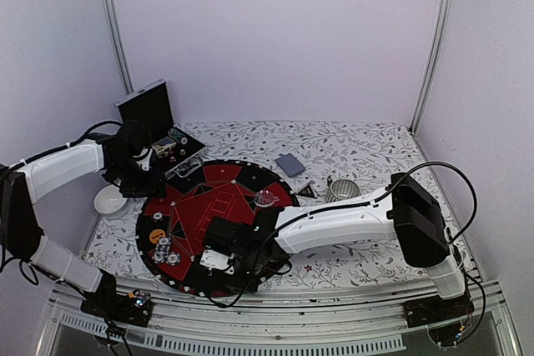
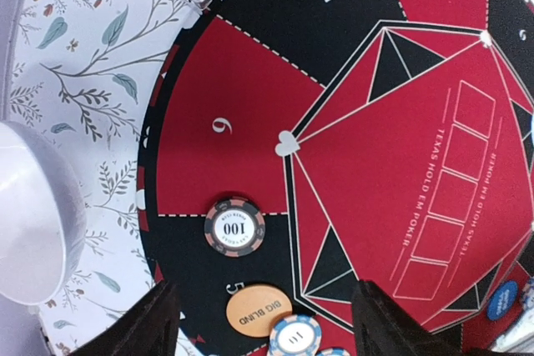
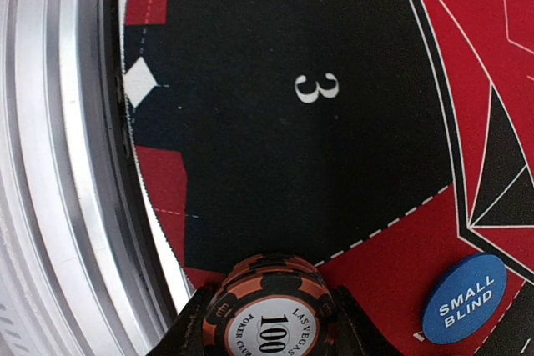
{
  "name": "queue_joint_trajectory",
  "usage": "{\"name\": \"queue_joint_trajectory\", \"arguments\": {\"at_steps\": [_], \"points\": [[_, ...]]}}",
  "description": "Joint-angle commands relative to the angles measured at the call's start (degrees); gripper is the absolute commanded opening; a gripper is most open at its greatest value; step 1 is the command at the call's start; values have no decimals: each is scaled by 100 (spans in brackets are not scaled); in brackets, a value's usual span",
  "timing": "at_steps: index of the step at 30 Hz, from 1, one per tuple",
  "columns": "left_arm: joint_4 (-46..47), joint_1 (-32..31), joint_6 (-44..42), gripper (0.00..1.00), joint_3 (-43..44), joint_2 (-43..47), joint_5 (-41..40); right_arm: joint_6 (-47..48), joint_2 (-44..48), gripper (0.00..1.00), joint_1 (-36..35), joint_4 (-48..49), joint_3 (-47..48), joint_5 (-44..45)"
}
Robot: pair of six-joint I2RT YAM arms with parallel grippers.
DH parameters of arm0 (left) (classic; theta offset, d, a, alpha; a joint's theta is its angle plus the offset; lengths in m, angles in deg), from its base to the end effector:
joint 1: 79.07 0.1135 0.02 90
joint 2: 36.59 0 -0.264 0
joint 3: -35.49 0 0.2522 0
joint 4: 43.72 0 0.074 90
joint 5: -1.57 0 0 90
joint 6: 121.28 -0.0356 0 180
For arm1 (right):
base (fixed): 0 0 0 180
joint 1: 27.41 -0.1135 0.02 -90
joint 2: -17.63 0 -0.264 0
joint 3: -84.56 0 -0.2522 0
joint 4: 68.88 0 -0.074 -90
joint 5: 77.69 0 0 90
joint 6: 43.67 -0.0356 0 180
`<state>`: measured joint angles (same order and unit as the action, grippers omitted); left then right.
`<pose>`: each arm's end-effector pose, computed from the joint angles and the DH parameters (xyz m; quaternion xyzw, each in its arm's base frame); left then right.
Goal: Distribute texas hold em gaming equipment
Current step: Place the poker chips pile on the poker table mat.
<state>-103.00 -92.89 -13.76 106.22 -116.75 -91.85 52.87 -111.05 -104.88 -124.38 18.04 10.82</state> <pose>0.2563 -0.0609 0.2302 -0.0372 0.9817 -0.0216 0.1857 0.0999 0.4537 0.1500 -0.6613 0.7311 0.1077 0.1291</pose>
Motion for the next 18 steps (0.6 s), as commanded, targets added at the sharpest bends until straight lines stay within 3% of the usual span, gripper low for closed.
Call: {"name": "queue_joint_trajectory", "arguments": {"at_steps": [1, 9, 18], "points": [[-149, -62, 17, 73, 127, 204, 45, 134, -275, 2, -48, -392, 398, 119], [-189, -70, 23, 73, 174, 303, 0, 146, -406, 10, -37, -265, 504, 463], [-189, -81, 25, 73, 180, 365, -10, -27, -801, 8, 157, 170, 1105, 722]]}}
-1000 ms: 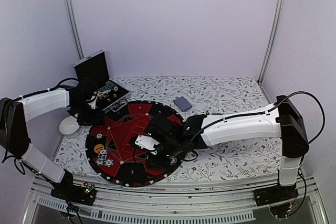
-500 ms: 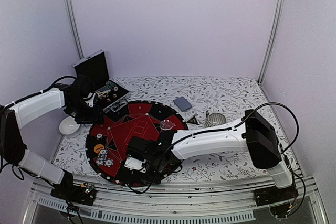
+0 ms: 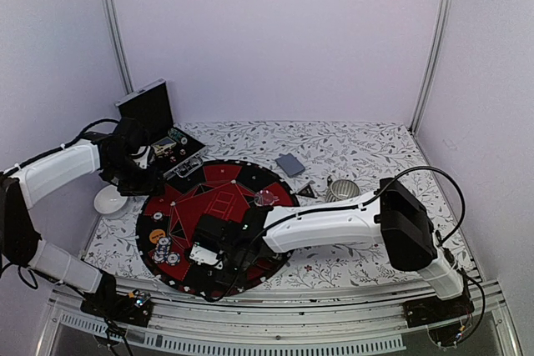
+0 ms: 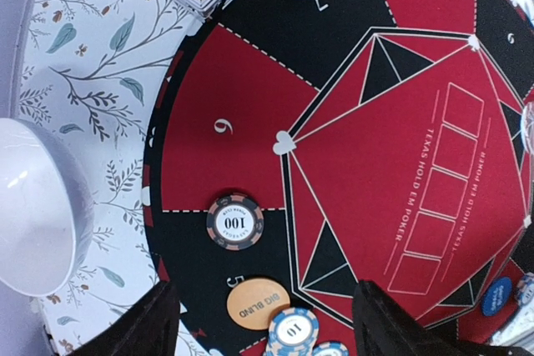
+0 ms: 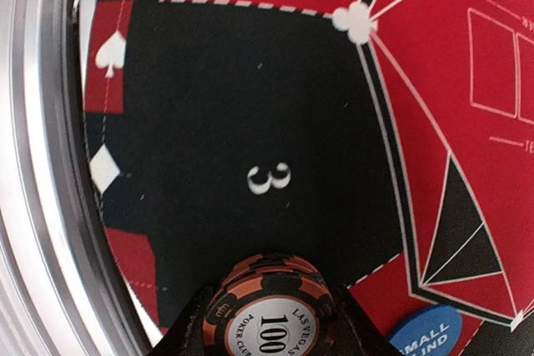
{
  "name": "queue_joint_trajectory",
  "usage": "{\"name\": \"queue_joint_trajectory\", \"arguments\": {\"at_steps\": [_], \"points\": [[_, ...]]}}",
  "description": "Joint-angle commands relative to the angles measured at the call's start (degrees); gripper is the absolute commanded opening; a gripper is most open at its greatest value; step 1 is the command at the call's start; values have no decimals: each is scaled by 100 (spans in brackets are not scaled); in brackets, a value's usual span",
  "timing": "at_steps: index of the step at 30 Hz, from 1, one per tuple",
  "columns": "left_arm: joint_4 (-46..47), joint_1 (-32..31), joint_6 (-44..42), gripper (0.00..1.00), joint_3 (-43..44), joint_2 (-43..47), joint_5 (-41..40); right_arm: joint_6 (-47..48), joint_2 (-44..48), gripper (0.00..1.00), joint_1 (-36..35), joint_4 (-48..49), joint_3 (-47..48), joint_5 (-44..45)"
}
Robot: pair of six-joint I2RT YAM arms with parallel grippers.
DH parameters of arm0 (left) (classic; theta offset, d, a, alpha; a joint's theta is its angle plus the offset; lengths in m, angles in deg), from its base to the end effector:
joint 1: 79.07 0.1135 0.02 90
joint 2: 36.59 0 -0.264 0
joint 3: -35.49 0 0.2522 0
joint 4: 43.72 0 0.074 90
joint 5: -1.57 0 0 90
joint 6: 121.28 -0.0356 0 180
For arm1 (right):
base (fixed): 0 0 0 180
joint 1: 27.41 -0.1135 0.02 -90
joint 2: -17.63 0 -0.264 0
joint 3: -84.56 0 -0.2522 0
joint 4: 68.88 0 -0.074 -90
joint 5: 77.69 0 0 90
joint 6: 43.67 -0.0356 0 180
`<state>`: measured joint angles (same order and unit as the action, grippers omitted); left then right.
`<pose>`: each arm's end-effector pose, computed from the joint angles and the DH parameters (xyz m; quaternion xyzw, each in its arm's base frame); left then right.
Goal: Distribute texas hold em gaming equipment
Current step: Place the poker chips pile on the poker table mat, then pick up the pile of poker chips from the poker table mat.
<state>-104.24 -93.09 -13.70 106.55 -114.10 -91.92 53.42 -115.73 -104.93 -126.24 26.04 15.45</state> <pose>0.2492 -0.0600 0.2421 -0.0365 0.9788 -0.0256 0.2001 0.1071 0.4750 0.1511 -0.6582 0.7305 0.0818 0.1627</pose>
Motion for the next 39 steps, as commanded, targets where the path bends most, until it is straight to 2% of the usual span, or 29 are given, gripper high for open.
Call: {"name": "queue_joint_trajectory", "arguments": {"at_steps": [1, 6, 12, 20, 21, 22, 23, 27, 31, 35, 39], "points": [[-69, -67, 17, 73, 138, 105, -11, -64, -399, 8, 166, 369, 351, 231], [-70, -68, 14, 73, 106, 136, -16, -19, -599, 12, 170, 375, 404, 87], [-73, -98, 17, 73, 149, 136, -5, -41, -548, 48, 167, 361, 295, 88], [-214, -266, 58, 73, 283, 245, 10, 27, -410, 72, 167, 388, 300, -102], [-222, -342, 61, 73, 308, 276, 13, 43, -358, 79, 159, 399, 304, -183], [-224, -451, 53, 73, 330, 319, 28, 66, -290, 95, 158, 444, 303, -278], [-234, -572, 26, 73, 353, 364, 66, 71, -202, 100, 158, 510, 296, -341], [-225, -1219, 70, 76, 458, 582, 203, 106, 692, 99, 151, 1024, -32, -757], [-226, -1758, 137, 97, 513, 720, 432, 320, 1656, 99, 175, 1514, -601, -1198], [-257, -2416, 204, 98, 402, 799, 506, 506, 2769, 99, 372, 1748, -1472, -1795], [-263, -3365, 346, 98, 206, 654, 508, 348, 3933, 99, 913, 1798, -2420, -1695]]}}
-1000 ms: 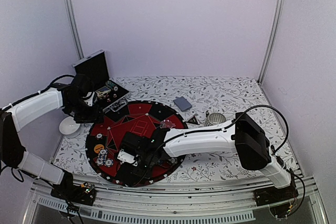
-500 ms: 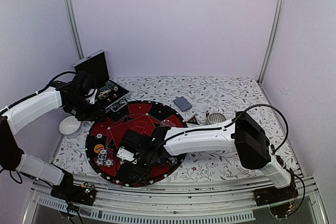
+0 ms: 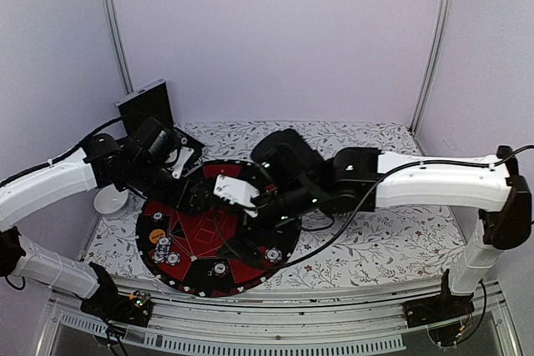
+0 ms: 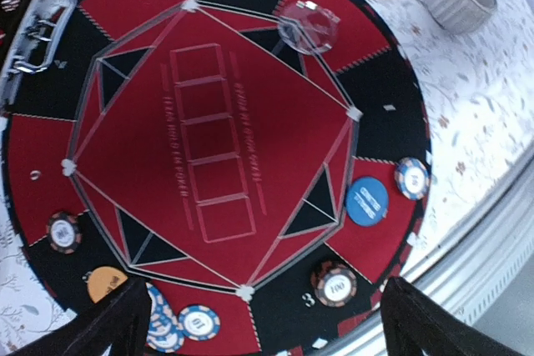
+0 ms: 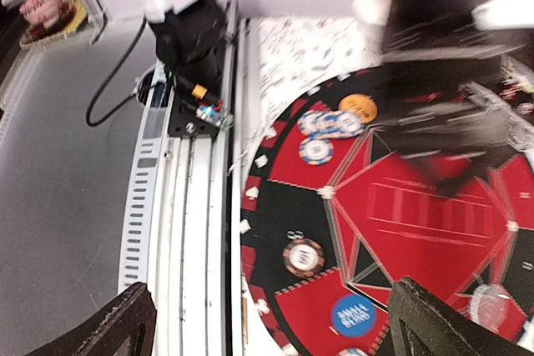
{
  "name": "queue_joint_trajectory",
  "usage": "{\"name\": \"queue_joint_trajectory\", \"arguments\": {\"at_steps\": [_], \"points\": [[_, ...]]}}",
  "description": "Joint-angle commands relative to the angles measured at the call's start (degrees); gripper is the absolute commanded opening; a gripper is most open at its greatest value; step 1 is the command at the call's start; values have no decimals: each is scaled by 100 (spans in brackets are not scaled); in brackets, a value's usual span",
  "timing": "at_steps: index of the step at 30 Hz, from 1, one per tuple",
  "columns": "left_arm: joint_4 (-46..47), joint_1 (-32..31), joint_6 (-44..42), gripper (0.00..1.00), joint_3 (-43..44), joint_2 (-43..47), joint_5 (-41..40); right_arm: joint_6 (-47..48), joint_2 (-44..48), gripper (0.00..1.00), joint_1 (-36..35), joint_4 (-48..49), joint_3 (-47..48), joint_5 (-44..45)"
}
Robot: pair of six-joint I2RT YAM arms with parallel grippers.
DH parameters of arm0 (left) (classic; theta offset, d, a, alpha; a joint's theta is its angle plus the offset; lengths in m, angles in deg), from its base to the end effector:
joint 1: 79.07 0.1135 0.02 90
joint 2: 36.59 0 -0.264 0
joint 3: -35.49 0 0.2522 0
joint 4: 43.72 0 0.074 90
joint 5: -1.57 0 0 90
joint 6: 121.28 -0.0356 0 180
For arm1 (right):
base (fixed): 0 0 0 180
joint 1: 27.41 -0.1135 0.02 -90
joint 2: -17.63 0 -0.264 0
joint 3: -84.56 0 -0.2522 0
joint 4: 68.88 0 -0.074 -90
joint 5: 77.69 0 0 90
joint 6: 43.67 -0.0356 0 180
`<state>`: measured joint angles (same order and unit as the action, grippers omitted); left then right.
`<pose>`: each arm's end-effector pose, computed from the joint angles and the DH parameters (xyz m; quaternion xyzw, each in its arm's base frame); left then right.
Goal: Distribute texas hold em gaming equipment
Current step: Pick up the pile of poker chips from the poker table mat.
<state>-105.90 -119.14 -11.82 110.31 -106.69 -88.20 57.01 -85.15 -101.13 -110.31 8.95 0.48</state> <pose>0.1839 -0.1549 0.2901 0.1723 0.9444 -0.1408 0.2422 0.1091 0.3995 0.3083 -0.6375 0.6380 0.3001 0.3108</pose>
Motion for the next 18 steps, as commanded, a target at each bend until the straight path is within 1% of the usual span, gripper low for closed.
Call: {"name": "queue_joint_trajectory", "arguments": {"at_steps": [1, 3, 6, 9, 12, 18], "points": [[-99, -1062, 189, 98, -213, -204, 126, -117, 1142, 99, 693, 208, -906, -171], [-144, -1566, 238, 98, -285, -514, 93, -280, 1628, 99, 987, 216, -1283, -88], [-140, -2188, 202, 98, -351, -1111, 47, -505, 2172, 99, 1316, 235, -1696, 267], [2, -2654, -11, 98, -308, -1788, 28, -703, 2323, 99, 1561, 241, -1862, 355], [-22, -2701, -162, 98, -259, -2362, -206, -741, 2300, 99, 1597, 261, -1885, 232], [68, -2581, -200, 98, -283, -2857, -179, -763, 2218, 99, 1597, 269, -1912, 160]]}}
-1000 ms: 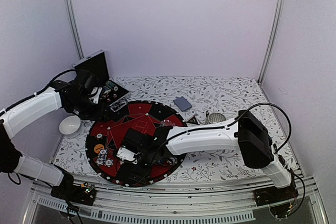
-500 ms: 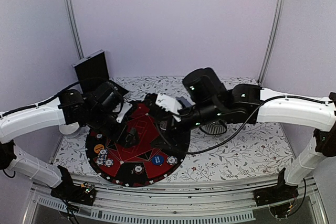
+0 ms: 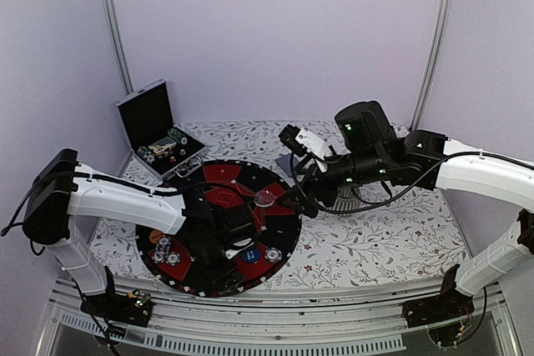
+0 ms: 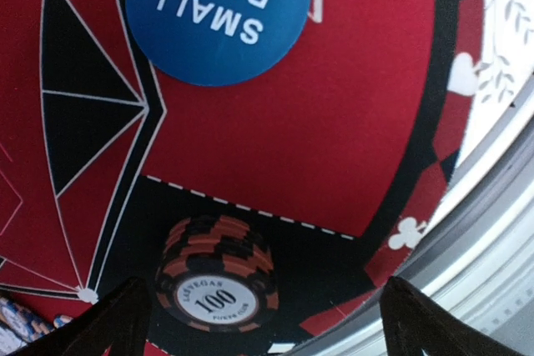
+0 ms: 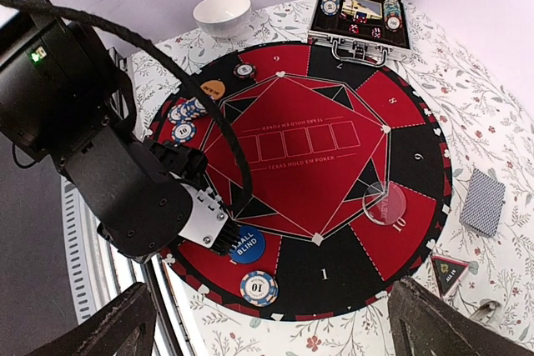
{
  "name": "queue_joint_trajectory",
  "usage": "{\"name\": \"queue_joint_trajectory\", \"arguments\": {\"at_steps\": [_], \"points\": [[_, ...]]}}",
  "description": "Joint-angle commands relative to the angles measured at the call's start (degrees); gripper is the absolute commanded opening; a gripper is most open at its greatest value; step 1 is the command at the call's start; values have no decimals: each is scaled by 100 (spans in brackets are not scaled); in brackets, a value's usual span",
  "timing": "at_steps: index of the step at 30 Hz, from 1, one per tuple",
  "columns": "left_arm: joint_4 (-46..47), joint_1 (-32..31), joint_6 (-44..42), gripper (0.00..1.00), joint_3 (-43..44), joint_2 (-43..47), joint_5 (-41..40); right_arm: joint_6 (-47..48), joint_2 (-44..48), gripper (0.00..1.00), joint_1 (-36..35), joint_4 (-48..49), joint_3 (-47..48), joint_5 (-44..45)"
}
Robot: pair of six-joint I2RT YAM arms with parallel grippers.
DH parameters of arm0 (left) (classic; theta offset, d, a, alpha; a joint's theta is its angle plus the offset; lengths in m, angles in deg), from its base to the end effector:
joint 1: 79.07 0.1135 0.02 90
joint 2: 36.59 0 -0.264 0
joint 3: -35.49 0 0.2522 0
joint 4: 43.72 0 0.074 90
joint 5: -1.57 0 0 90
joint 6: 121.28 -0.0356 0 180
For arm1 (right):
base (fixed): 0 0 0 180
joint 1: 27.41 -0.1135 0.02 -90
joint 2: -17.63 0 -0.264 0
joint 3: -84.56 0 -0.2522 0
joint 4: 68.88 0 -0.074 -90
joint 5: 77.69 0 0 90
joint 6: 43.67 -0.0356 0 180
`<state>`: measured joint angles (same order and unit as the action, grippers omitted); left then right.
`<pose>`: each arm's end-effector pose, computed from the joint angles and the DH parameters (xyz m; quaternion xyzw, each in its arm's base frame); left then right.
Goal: Distribute texas hold em gaming equipment
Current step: Pick up the pile of poker chips from the poker table mat.
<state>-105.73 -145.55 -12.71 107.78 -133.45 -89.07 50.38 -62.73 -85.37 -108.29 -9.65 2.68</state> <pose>0.1151 -0.2634 0.1613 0.4057 0.9135 -0.0161 0.0258 0.1633 0.2722 0.3367 -0.4870 0.7337 0.2782 0.3835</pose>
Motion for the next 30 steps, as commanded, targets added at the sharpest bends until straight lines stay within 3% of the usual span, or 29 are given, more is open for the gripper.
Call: {"name": "queue_joint_trajectory", "arguments": {"at_steps": [1, 4, 15, 21, 24, 27, 30], "points": [[38, 85, -105, 97, -17, -281, -112, -92, -28, 99, 19, 76, -59, -76], [32, 249, -50, 91, -24, -491, -130, -66, -32, 99, 25, 103, -70, -166], [279, 643, -72, 51, -121, -338, 81, -20, -83, 99, 21, 133, -85, -189], [308, 654, -99, 39, -131, -557, 164, -19, -43, 99, 20, 122, -93, -193], [300, 657, -129, 24, -130, -620, 267, -15, 2, 99, 16, 122, -93, -153], [255, 656, -107, 0, -123, -590, 245, -6, 36, 99, 18, 122, -95, -119], [111, 730, 16, 0, -75, -445, -51, 12, 41, 99, 25, 122, -85, -115]]}}
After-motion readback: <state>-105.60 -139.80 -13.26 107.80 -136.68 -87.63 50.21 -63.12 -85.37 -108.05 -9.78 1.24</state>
